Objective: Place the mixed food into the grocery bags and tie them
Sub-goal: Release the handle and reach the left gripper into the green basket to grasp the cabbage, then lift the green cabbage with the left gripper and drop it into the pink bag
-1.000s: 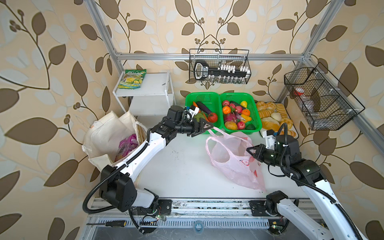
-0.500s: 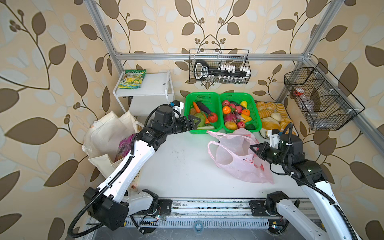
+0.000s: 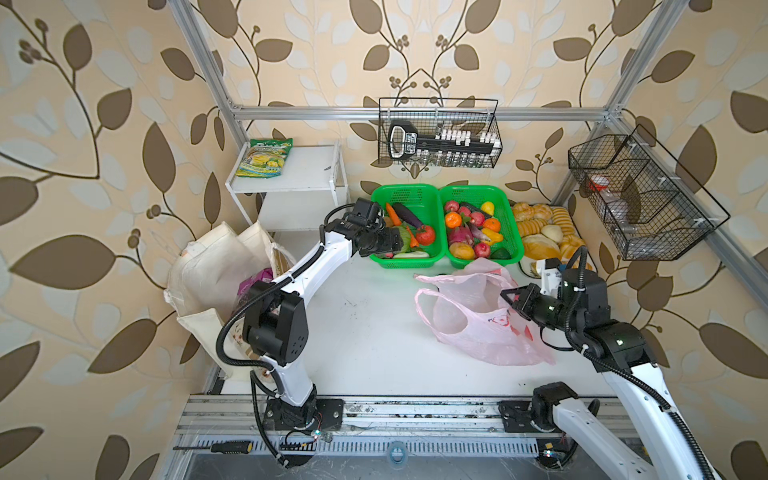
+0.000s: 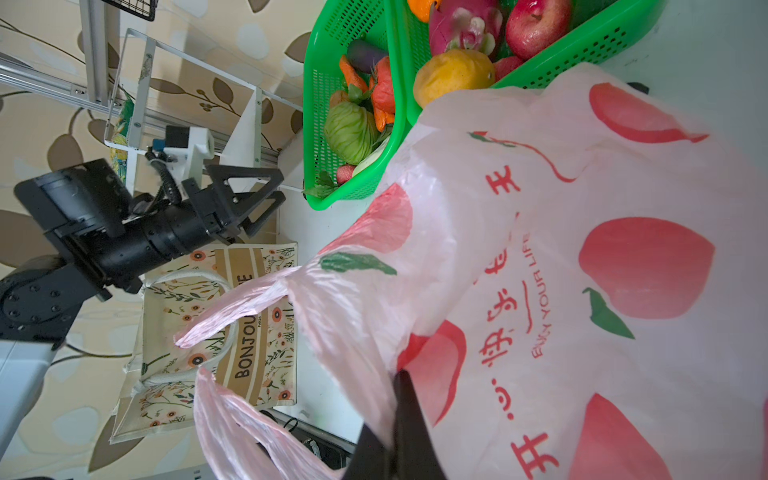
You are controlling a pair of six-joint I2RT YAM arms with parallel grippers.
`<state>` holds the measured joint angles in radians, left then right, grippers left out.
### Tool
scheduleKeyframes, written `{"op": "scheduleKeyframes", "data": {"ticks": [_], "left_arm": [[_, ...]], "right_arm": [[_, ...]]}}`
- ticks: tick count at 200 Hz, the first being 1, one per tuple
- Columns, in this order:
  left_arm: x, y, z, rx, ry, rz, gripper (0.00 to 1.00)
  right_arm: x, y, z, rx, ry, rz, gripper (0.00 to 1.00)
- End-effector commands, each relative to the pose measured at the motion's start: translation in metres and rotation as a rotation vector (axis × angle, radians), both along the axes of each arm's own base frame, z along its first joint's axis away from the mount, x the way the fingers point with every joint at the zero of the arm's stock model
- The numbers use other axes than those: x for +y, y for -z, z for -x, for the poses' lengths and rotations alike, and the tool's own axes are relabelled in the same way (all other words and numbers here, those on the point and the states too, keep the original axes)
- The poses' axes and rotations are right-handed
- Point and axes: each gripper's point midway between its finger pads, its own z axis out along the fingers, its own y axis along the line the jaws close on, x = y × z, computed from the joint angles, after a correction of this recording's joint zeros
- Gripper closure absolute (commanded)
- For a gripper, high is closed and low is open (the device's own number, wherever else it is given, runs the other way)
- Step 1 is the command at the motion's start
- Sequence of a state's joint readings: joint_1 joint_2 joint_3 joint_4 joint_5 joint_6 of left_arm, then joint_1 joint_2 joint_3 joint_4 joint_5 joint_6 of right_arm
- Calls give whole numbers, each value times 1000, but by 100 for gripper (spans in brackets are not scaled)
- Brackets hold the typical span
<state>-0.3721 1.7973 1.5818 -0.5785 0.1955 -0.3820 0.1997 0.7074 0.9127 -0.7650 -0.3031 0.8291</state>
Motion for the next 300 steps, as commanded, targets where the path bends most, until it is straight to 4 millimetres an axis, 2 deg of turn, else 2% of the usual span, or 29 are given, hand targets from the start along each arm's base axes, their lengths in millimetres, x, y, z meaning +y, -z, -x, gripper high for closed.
{"op": "scheduleKeyframes", "data": {"ticks": [1,50,67,71,83,97,113,123,132,138,153,175,179,192,206,229,244,250,252,264,283,300], "left_arm": [[6,0,-26,-33,-8,-94,11],[-2,35,-76,-5,-31,-170,9],[-6,58,-85,34,-21,-188,9],[-9,51,-91,17,-19,-178,9],[-13,60,-96,38,-9,-177,9],[-18,70,-98,59,7,-167,13],[-21,75,-96,82,30,-164,26],[-22,72,-92,88,45,-153,40],[-25,60,-88,81,60,-135,51],[-26,52,-84,74,68,-121,53],[-26,16,-77,16,71,-88,54],[-23,-40,-57,-77,81,-32,54],[-22,-37,-50,-68,86,-29,54],[-18,-62,-31,-104,94,9,53],[-13,-78,-8,-133,95,42,52],[0,-97,30,-179,77,94,50],[3,-105,55,-211,88,148,50],[4,-98,64,-203,96,161,50],[5,-105,70,-218,99,172,50],[10,-105,91,-216,104,200,50],[17,-93,123,-190,109,227,50],[18,-75,151,-138,135,273,49]], "right_arm": [[-4,-3,-2,-29,17,5,100],[-3,-7,-3,-53,16,0,100],[-2,-6,-4,-53,12,-4,100],[-2,-6,-4,-54,11,-6,100],[-1,-6,-4,-51,8,-11,100],[-1,-5,-3,-50,8,-9,100],[-2,-5,-2,-52,9,-9,100],[-3,-5,-1,-54,14,-8,100],[-3,-4,-1,-53,19,-9,100],[-4,-2,-1,-50,20,-9,100],[-3,3,-2,-38,24,-13,100],[4,6,-6,-50,-1,-54,100],[7,4,-7,-55,-13,-75,100],[18,-2,-11,-72,-58,-159,100],[27,-5,-14,-68,-99,-224,100],[29,-2,-16,-55,-109,-234,100],[30,-1,-17,-57,-107,-244,100],[30,-1,-17,-57,-107,-253,100],[30,-1,-18,-58,-105,-255,100],[32,-1,-18,-58,-109,-277,100],[35,-2,-20,-57,-110,-317,100],[37,-4,-22,-63,-109,-348,100]]}}
